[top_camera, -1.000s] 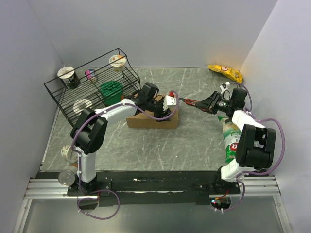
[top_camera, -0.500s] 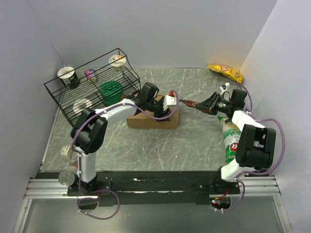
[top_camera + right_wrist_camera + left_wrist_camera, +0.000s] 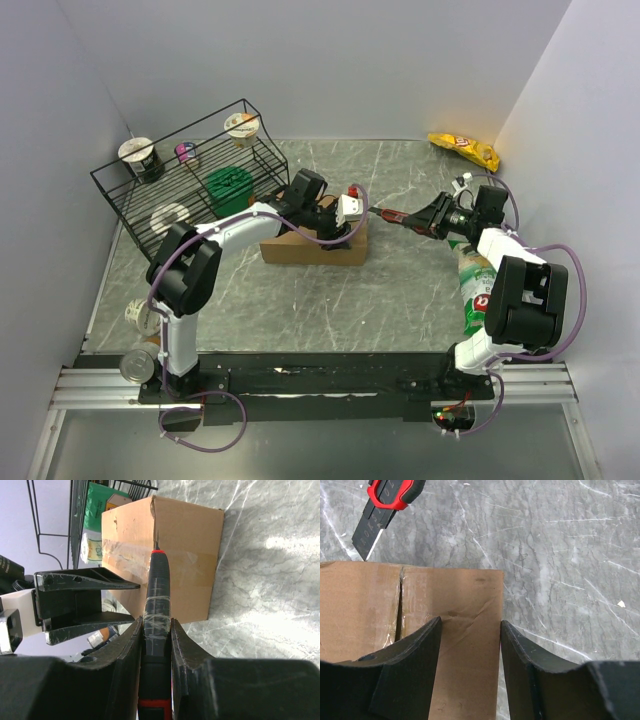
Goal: Unpack the express box
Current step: Cut the express box at the center of the board.
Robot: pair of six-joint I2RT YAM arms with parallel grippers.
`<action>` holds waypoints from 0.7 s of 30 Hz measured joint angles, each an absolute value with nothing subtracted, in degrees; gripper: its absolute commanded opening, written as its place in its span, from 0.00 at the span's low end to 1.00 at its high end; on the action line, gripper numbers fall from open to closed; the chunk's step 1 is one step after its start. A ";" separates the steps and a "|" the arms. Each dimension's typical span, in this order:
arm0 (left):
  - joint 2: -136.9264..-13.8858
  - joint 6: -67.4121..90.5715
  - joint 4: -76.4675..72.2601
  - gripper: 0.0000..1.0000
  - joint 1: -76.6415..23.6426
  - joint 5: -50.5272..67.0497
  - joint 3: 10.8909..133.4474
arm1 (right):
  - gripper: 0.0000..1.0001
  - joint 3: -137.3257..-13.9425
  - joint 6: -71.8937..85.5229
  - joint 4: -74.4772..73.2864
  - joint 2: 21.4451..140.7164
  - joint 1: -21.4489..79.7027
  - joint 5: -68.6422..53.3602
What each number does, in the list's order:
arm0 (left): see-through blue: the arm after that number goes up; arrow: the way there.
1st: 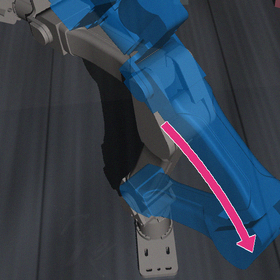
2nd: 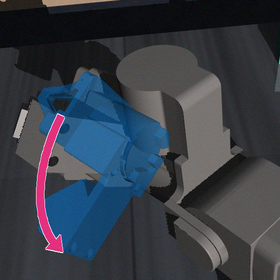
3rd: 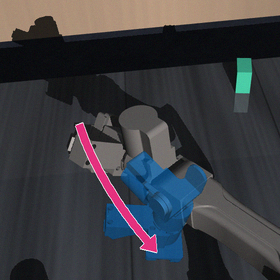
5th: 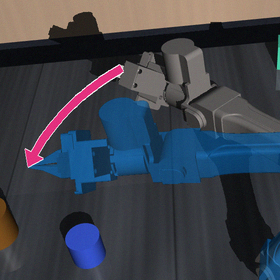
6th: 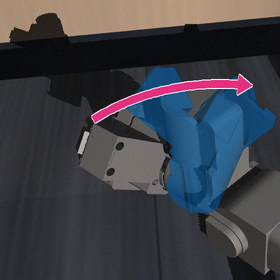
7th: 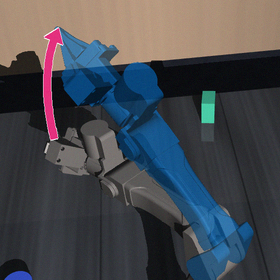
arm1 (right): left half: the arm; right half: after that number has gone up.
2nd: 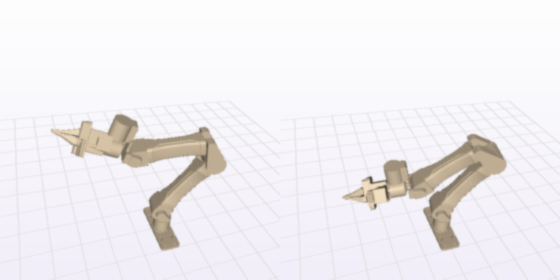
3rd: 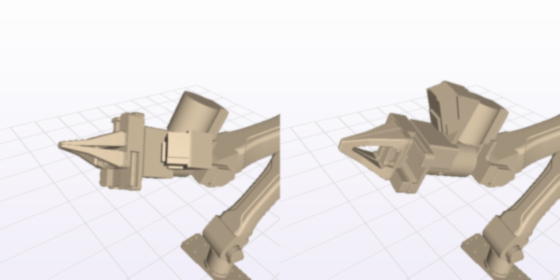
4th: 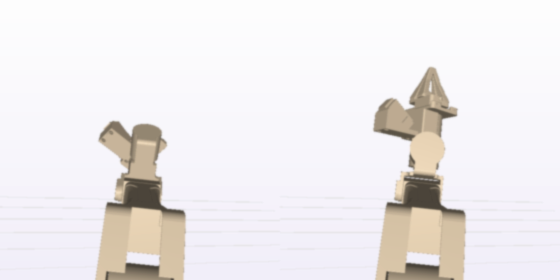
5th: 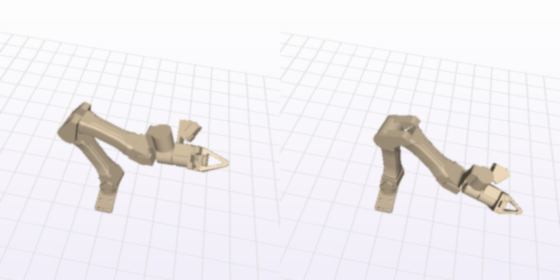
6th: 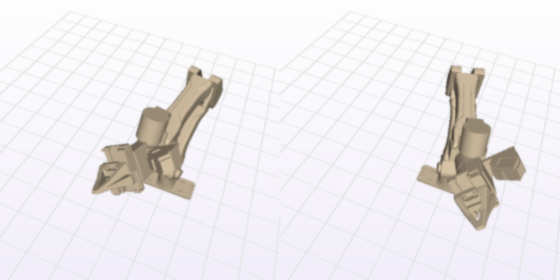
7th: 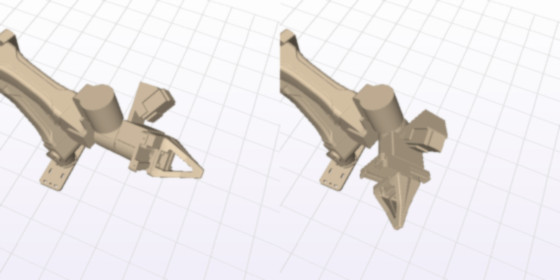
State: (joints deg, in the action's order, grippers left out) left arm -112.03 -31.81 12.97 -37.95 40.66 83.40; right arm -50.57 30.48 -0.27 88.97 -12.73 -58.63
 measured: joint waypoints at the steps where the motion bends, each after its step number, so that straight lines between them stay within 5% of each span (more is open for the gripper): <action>1: -112.03 -31.75 12.97 0.53 -37.95 40.66 83.40 | 0.00 -50.57 30.39 -0.47 88.97 -12.75 -58.70; 21: -113.89 -27.53 12.80 0.51 -37.69 40.10 85.54 | 0.00 -49.04 25.78 -8.56 85.21 -13.39 -59.31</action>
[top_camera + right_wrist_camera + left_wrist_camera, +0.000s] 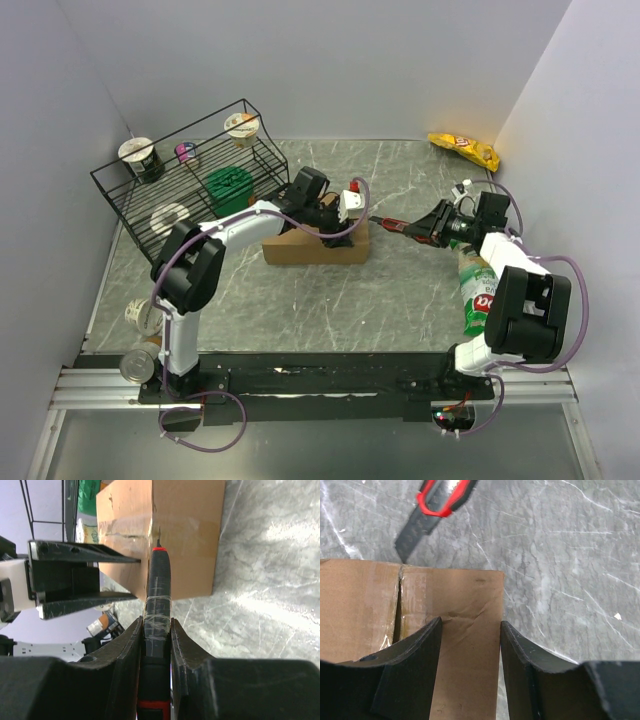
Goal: Unpack the express box
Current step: Cut the express box at the center of the board.
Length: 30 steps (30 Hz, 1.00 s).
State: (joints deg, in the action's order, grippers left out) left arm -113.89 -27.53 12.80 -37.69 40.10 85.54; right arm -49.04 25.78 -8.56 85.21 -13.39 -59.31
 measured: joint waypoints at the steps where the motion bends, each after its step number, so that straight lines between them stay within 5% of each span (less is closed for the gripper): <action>1: -113.99 -27.27 12.51 0.50 -37.69 40.03 85.65 | 0.00 -49.06 25.47 -9.08 85.12 -13.47 -59.42; 15: -114.50 -25.98 10.98 0.51 -37.69 39.20 85.95 | 0.00 -51.24 16.45 -23.94 82.52 -16.12 -61.14; 30: -114.50 -26.09 11.05 0.51 -37.69 39.44 85.95 | 0.00 -54.08 26.24 -7.64 89.43 -14.39 -57.56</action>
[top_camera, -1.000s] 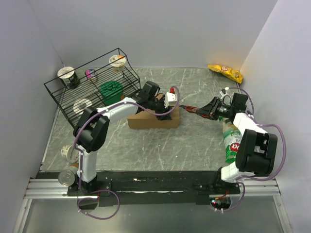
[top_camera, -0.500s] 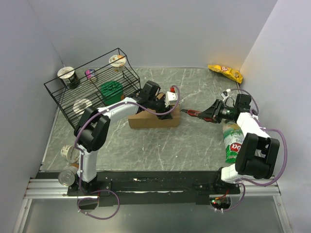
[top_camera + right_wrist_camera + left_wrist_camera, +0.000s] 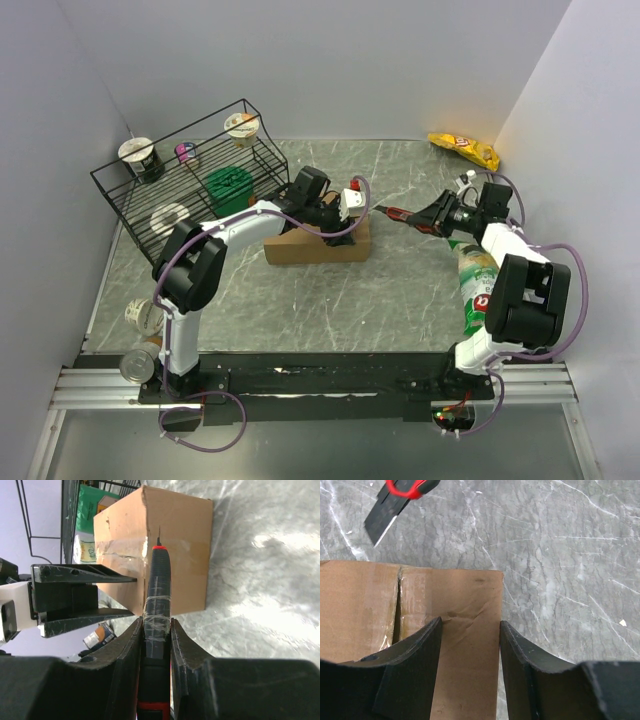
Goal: Unpack the express box
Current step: Cut the express box at the center of the board.
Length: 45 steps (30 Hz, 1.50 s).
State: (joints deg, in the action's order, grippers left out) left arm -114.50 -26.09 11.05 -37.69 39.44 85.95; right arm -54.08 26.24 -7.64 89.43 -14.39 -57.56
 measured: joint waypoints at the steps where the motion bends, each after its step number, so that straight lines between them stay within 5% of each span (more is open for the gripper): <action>1: -114.50 -26.06 11.05 0.51 -37.69 39.44 85.95 | 0.00 -54.13 26.68 -7.07 89.54 -14.04 -57.54; 45: -114.65 -25.78 10.81 0.50 -37.65 39.66 85.86 | 0.00 -53.41 23.38 -10.72 88.14 -12.10 -59.00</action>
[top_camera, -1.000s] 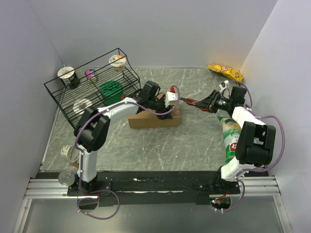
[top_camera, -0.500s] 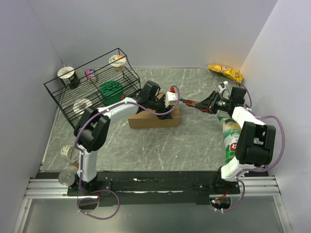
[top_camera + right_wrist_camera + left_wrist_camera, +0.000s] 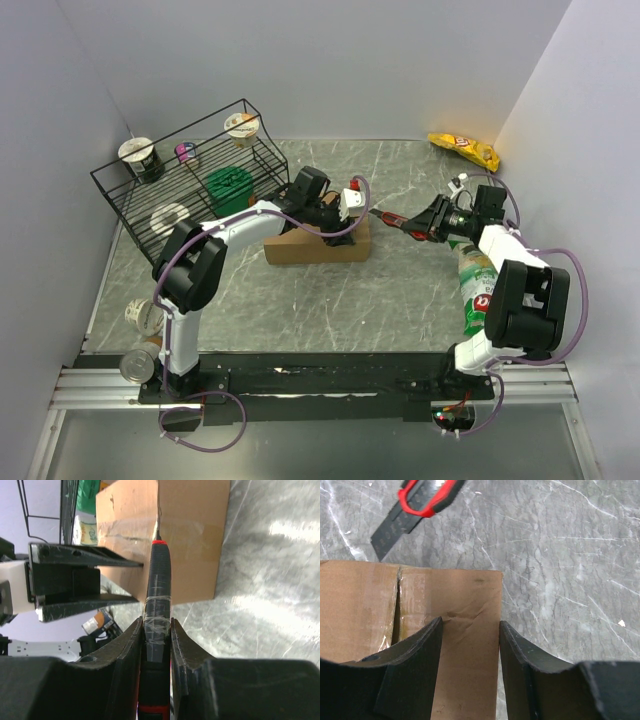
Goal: Unpack the express box
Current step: Cut the express box at the center of the board.
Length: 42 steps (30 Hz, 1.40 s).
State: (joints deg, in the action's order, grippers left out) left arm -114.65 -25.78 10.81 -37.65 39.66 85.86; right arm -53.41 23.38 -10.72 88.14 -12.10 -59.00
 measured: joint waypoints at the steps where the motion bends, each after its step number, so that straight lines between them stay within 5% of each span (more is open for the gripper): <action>1: -114.67 -25.76 10.79 0.50 -37.63 39.68 85.86 | 0.00 -53.12 23.11 -11.35 87.74 -12.14 -59.13; 26: -116.09 -24.34 9.21 0.50 -37.56 39.38 87.26 | 0.00 -54.43 9.58 -34.22 83.40 -16.01 -62.87; 42: -116.20 -24.40 9.37 0.51 -37.47 39.77 87.44 | 0.00 -59.83 17.91 -19.38 90.70 -13.87 -58.35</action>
